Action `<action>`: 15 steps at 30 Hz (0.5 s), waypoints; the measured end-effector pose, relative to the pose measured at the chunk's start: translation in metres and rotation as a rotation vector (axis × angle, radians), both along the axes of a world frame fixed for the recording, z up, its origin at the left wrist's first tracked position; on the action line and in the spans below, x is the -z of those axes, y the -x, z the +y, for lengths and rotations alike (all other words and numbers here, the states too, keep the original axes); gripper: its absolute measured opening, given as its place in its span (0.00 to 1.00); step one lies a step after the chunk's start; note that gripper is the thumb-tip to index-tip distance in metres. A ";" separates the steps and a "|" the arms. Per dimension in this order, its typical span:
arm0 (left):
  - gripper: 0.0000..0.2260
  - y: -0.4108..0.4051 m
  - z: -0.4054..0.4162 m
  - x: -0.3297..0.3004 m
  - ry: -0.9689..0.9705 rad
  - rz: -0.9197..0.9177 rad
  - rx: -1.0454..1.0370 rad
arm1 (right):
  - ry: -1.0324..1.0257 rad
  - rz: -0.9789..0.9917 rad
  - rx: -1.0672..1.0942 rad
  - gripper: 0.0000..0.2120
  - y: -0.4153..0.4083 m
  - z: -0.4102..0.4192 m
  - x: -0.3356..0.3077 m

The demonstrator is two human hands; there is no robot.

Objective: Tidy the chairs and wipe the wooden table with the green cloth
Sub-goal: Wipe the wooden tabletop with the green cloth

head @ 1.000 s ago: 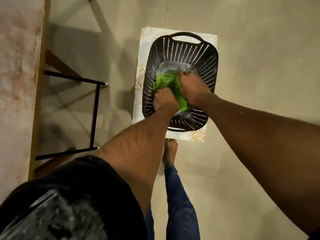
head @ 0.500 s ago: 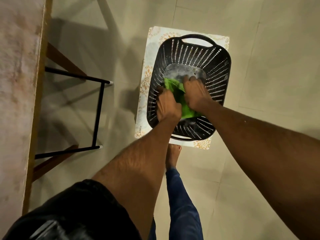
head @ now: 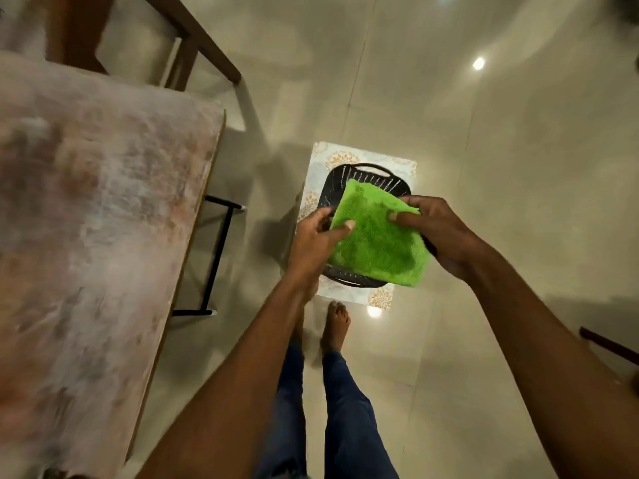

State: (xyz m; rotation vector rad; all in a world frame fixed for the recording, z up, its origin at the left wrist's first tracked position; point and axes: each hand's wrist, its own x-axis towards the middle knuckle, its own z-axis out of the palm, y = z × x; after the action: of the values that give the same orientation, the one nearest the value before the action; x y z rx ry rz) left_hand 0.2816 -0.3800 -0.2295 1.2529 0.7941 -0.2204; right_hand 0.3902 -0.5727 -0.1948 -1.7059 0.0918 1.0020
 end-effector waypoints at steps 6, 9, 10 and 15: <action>0.20 0.024 0.004 -0.103 0.296 -0.111 -0.114 | -0.544 0.317 0.435 0.26 0.053 -0.001 -0.106; 0.24 0.033 0.010 -0.131 0.334 -0.127 -0.275 | -0.711 0.404 0.589 0.37 0.081 0.017 -0.121; 0.22 0.037 0.014 -0.137 0.323 -0.121 -0.344 | -0.711 0.385 0.560 0.42 0.090 0.027 -0.124; 0.13 0.073 0.035 -0.156 0.231 -0.129 -0.540 | -0.716 0.295 0.328 0.25 0.133 0.089 -0.144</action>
State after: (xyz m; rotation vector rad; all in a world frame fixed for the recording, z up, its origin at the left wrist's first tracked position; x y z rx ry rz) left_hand 0.2082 -0.3452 -0.0740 0.7922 0.9354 0.2012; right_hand 0.2568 -0.4837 -0.0509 -0.8540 0.1738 0.8865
